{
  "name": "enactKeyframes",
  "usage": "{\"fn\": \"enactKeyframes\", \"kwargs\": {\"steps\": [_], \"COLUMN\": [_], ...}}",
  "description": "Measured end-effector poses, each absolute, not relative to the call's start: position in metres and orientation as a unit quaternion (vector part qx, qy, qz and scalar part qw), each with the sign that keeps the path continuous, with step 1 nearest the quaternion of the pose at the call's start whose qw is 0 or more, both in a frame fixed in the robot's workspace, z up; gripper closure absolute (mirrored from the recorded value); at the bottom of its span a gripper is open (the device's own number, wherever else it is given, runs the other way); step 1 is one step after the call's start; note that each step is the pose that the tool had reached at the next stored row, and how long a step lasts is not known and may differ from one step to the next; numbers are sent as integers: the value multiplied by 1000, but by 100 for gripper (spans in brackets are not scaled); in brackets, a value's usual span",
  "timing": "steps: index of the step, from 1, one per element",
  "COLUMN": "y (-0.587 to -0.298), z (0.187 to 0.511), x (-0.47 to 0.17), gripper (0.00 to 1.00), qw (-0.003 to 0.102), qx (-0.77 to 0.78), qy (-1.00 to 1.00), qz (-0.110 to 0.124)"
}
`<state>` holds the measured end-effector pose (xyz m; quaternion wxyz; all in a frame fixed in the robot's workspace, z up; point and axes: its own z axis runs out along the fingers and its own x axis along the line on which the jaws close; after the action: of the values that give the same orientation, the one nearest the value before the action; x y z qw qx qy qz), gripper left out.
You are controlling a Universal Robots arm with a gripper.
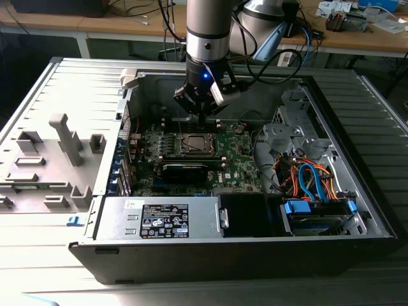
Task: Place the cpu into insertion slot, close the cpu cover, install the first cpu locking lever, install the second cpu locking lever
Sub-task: 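Install the first cpu locking lever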
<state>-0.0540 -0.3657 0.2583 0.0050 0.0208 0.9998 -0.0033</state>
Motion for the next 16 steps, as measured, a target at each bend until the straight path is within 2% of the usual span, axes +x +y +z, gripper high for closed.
{"fn": "enactKeyframes", "kwargs": {"steps": [16], "y": [-366], "z": [259], "x": [-54], "gripper": [89], "qw": [5], "qx": [-7], "qy": [1000], "qz": [-3]}}
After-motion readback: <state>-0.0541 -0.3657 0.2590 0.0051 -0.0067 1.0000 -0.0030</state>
